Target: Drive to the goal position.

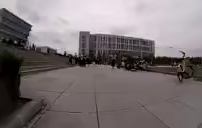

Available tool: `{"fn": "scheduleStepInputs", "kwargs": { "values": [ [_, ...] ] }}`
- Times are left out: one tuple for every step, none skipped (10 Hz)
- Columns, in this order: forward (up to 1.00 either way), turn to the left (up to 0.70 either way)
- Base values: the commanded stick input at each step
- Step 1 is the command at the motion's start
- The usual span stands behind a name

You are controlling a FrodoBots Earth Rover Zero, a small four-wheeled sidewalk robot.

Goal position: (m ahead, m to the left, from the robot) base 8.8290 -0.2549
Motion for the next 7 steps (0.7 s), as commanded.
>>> {"fn": "scheduleStepInputs", "kwargs": {
  "values": [
    [0.70, 0.00],
    [0.70, 0.00],
    [0.70, 0.00],
    [0.70, 0.00],
    [0.70, 0.00],
    [0.70, 0.00],
    [0.70, 0.00]
  ]
}}
